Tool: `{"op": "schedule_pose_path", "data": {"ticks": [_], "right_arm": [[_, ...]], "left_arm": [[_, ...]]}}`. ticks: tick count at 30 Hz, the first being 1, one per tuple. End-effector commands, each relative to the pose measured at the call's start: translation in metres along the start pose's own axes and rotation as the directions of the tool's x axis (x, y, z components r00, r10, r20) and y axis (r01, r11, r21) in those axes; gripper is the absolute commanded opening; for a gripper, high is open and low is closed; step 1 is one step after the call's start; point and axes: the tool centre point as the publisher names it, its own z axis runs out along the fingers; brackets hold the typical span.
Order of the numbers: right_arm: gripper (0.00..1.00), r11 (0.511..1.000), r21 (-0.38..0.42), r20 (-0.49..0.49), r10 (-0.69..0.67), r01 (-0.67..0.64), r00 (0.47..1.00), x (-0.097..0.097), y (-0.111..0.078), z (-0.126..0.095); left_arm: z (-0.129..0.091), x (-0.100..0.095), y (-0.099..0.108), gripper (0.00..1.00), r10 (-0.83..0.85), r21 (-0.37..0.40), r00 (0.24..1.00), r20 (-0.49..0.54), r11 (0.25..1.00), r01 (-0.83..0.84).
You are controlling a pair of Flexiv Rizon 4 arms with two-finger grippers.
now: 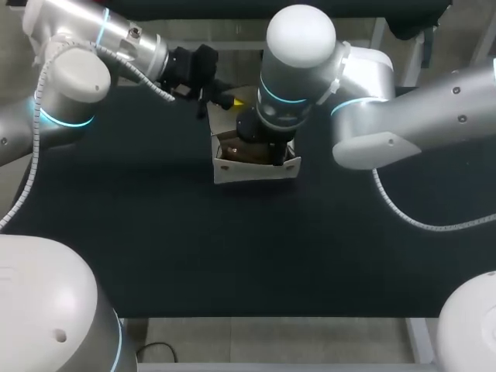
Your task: Pick up the bag, open it, inspect its contents, close it, and place it on the opposite side
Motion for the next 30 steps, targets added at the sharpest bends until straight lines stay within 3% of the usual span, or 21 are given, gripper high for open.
{"op": "schedule_pose_path", "data": {"ticks": [1, 6, 10, 14, 20, 23, 28, 30], "right_arm": [[0.47, 1.0, -0.004, 0.044, 0.015, -0.015, 0.999, 0.002, -0.003, -0.012], [0.17, 1.0, -0.01, 0.106, 0.03, -0.029, 0.994, 0.002, -0.006, -0.033], [0.18, 1.0, -0.008, 0.152, 0.03, -0.029, 0.988, 0.004, -0.007, -0.05], [0.27, 0.999, -0.002, 0.199, 0.036, -0.037, 0.979, 0.006, -0.009, -0.067], [0.24, 0.999, 0.0, 0.244, 0.04, -0.041, 0.969, 0.011, -0.011, -0.082], [0.2, 0.999, 0.0, 0.26, 0.042, -0.044, 0.965, 0.014, -0.011, -0.088], [0.0, 0.999, 0.016, 0.278, 0.04, -0.046, 0.96, 0.02, -0.009, -0.098], [0.0, 0.999, 0.022, 0.288, 0.041, -0.05, 0.957, 0.024, -0.009, -0.102]], "left_arm": [[0.002, 0.005, -0.004, 0.0, 0.001, -0.005, 1.0, 0.005, 1.0, -0.001], [0.0, 0.01, -0.009, 0.0, 0.012, -0.006, 1.0, 0.008, 1.0, -0.012], [0.001, 0.01, -0.011, 0.0, 0.008, -0.025, 1.0, 0.009, 1.0, -0.007], [0.003, 0.01, -0.011, 0.0, -0.002, -0.048, 1.0, 0.007, 0.999, 0.003], [0.001, 0.013, -0.008, 0.0, -0.025, -0.044, 1.0, 0.002, 0.999, 0.025], [0.003, 0.015, -0.003, 0.0, -0.033, -0.043, 0.999, 0.0, 0.999, 0.033], [0.009, 0.014, 0.013, 0.0, -0.062, -0.024, 0.998, -0.011, 0.998, 0.062], [0.011, 0.011, 0.022, 0.0, -0.08, -0.024, 0.997, -0.005, 0.997, 0.079]]}}
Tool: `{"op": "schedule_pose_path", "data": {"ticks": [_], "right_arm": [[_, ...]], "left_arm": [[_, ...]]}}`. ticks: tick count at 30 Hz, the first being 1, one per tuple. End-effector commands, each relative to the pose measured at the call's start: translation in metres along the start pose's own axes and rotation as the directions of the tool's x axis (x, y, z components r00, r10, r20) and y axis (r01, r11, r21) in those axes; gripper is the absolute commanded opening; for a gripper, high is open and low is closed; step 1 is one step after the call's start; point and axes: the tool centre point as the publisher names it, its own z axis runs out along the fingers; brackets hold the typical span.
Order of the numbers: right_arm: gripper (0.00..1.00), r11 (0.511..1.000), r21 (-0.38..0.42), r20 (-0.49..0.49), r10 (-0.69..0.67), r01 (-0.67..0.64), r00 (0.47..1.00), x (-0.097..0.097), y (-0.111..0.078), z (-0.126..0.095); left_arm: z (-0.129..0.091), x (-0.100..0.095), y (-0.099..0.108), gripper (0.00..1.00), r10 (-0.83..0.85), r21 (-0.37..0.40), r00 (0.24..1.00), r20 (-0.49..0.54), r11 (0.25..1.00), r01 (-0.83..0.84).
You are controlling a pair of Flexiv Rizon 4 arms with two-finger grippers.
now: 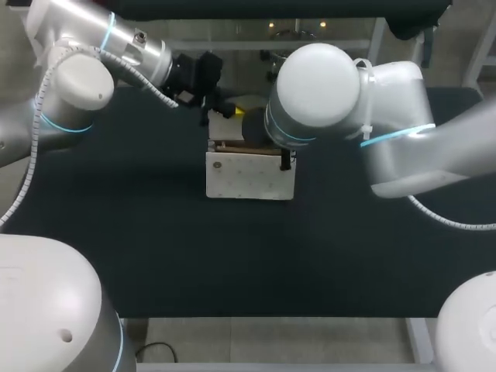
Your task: Pick up the bag, open it, inspect its contents, close it, and place it on the opposite side
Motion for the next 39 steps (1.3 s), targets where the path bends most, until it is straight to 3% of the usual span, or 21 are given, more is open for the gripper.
{"op": "schedule_pose_path", "data": {"ticks": [1, 12, 22, 39], "right_arm": [[0.0, 1.0, 0.012, 0.03, 0.005, -0.006, 1.0, 0.008, -0.001, -0.013], [0.0, 0.999, 0.02, 0.071, 0.036, -0.038, 0.997, 0.027, -0.009, -0.027], [0.0, 0.995, 0.014, 0.037, 0.098, -0.099, 0.994, 0.049, -0.012, -0.023], [0.0, 0.995, 0.008, 0.025, 0.104, -0.104, 0.994, 0.05, -0.012, -0.021]], "left_arm": [[0.007, -0.009, 0.017, 0.0, -0.015, 0.022, 1.0, 0.0, 1.0, 0.015], [0.017, -0.021, 0.038, 0.0, 0.009, -0.009, 0.998, 0.062, 1.0, -0.009], [0.026, -0.021, 0.051, 0.0, 0.116, -0.053, 0.986, 0.117, 0.992, -0.111], [0.028, -0.019, 0.052, 0.0, 0.149, -0.059, 0.983, 0.111, 0.988, -0.143]]}}
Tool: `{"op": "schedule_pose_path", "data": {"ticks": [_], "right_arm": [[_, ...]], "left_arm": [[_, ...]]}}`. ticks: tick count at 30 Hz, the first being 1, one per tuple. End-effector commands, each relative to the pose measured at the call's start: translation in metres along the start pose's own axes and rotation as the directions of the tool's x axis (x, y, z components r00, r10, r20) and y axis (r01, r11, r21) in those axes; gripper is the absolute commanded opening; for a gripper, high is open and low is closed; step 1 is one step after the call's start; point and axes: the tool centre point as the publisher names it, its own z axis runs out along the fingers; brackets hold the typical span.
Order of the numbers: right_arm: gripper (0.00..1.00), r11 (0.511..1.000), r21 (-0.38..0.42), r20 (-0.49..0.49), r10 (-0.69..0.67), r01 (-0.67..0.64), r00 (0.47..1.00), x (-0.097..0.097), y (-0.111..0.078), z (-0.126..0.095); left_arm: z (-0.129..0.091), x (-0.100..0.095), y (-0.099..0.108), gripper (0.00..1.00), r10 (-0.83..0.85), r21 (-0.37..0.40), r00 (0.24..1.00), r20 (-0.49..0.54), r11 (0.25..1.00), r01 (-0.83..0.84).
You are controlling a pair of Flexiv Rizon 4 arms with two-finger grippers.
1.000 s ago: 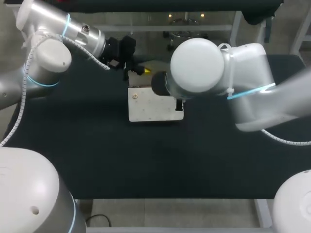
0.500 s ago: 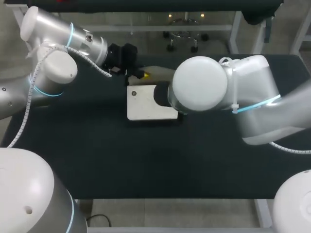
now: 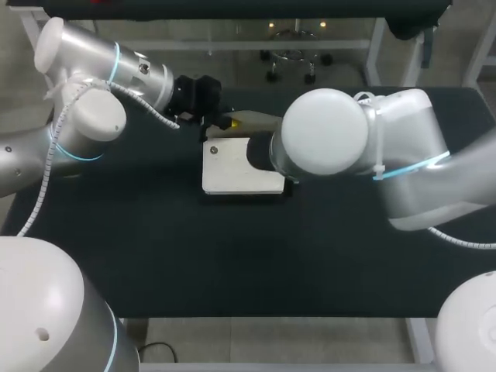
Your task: Pick up the bag, open it, inspect its contents, close it, and place it on the opposite side
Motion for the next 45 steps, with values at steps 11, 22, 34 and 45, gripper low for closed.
{"op": "schedule_pose_path", "data": {"ticks": [11, 22, 34, 45], "right_arm": [[0.0, 0.999, 0.033, 0.156, -0.013, 0.008, 0.988, 0.032, 0.004, -0.002], [0.0, 0.999, -0.01, 0.169, -0.049, 0.051, 0.984, 0.055, 0.024, 0.008], [0.0, 0.998, -0.004, 0.158, -0.067, 0.069, 0.985, 0.076, 0.027, 0.029], [0.28, 0.996, -0.008, 0.173, -0.088, 0.091, 0.981, 0.081, 0.028, 0.047]], "left_arm": [[0.005, 0.004, 0.012, 0.0, 0.098, -0.014, 0.993, 0.063, 0.995, -0.097], [0.016, 0.014, 0.028, 0.0, 0.158, -0.016, 0.983, 0.092, 0.988, -0.157], [0.015, 0.025, 0.033, 0.0, 0.198, -0.037, 0.975, 0.098, 0.98, -0.195], [0.017, 0.028, 0.038, 0.0, 0.204, -0.013, 0.977, 0.067, 0.979, -0.204]]}}
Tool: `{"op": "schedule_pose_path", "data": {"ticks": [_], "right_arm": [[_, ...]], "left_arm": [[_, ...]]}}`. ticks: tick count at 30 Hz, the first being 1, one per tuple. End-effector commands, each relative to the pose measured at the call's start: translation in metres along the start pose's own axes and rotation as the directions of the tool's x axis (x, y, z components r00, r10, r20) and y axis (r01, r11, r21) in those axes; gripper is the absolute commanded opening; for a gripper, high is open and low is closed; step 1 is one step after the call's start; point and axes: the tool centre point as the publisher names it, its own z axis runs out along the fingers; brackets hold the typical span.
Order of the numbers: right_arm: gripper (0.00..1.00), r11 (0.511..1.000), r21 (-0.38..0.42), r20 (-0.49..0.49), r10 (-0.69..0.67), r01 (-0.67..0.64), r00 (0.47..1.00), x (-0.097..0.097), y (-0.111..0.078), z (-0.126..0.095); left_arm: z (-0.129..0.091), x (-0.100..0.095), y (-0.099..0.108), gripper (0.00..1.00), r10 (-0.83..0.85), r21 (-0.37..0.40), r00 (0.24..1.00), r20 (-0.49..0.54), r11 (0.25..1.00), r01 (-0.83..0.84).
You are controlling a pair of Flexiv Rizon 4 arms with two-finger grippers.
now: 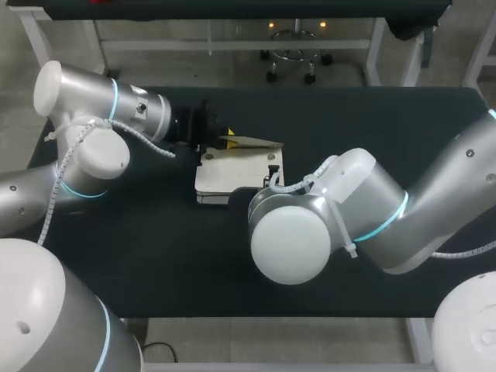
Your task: Pick up the bag, open it, inspect its contents, close it, and place it on the opposite side
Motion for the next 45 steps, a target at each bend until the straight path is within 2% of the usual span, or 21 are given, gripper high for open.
{"op": "schedule_pose_path", "data": {"ticks": [1, 5, 17, 27, 45], "right_arm": [[0.29, 1.0, -0.003, 0.026, -0.001, 0.001, 1.0, 0.006, 0.003, 0.007], [0.38, 1.0, 0.01, 0.034, 0.005, -0.005, 0.999, 0.006, 0.002, 0.013], [0.27, 0.999, 0.007, 0.051, 0.043, -0.043, 0.998, 0.0, 0.001, 0.025], [0.26, 0.998, -0.003, 0.043, 0.064, -0.064, 0.997, -0.004, 0.003, 0.037], [0.15, 0.997, -0.008, 0.05, 0.08, -0.08, 0.996, -0.01, 0.006, 0.043]], "left_arm": [[0.002, 0.001, 0.004, 0.0, 0.008, 0.015, 1.0, -0.012, 1.0, -0.008], [0.005, 0.002, 0.007, 0.0, 0.011, 0.009, 1.0, -0.025, 1.0, -0.011], [0.007, 0.004, 0.01, 0.0, 0.014, 0.026, 0.999, -0.036, 1.0, -0.013], [0.006, 0.006, 0.009, 0.0, 0.023, 0.043, 0.999, -0.037, 0.999, -0.021], [0.002, 0.014, 0.009, 0.0, 0.033, 0.066, 0.998, -0.049, 0.997, -0.03]]}}
